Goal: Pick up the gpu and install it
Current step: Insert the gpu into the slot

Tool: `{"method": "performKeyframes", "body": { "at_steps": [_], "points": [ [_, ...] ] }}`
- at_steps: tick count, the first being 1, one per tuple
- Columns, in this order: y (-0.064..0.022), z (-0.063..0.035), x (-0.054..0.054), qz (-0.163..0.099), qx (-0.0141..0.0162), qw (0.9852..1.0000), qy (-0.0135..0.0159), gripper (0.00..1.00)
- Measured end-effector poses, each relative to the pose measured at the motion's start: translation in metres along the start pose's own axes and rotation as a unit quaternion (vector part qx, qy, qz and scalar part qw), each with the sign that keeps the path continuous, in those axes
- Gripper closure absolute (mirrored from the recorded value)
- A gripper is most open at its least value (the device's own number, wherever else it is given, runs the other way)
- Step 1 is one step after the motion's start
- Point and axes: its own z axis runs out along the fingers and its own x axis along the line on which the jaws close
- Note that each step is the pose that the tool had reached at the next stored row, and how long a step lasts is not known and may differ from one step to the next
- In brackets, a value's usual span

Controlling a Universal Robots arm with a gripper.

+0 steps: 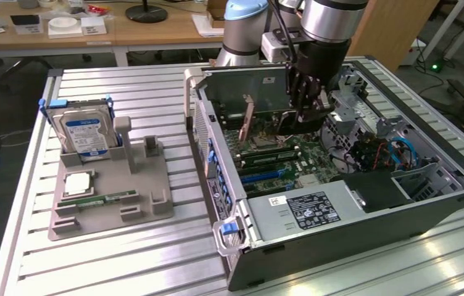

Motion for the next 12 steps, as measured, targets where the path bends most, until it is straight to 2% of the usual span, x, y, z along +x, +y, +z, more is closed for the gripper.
{"method": "performKeyframes", "body": {
  "at_steps": [3, 4, 6, 7, 12],
  "points": [
    [0.0, 0.0, 0.0, 0.0, 0.0, 1.0, 0.0, 0.73],
    [0.0001, -0.0001, 0.0, 0.0, -0.001, 1.0, 0.0001, 0.73],
    [0.0001, 0.0, 0.0, 0.0, -0.0068, 1.0, 0.0003, 0.73],
    [0.0001, 0.0, 0.0, 0.0, -0.0077, 1.0, 0.0004, 0.73],
    [0.0, 0.0001, 0.0, 0.0, -0.0077, 1.0, 0.0003, 0.73]
  ]
}}
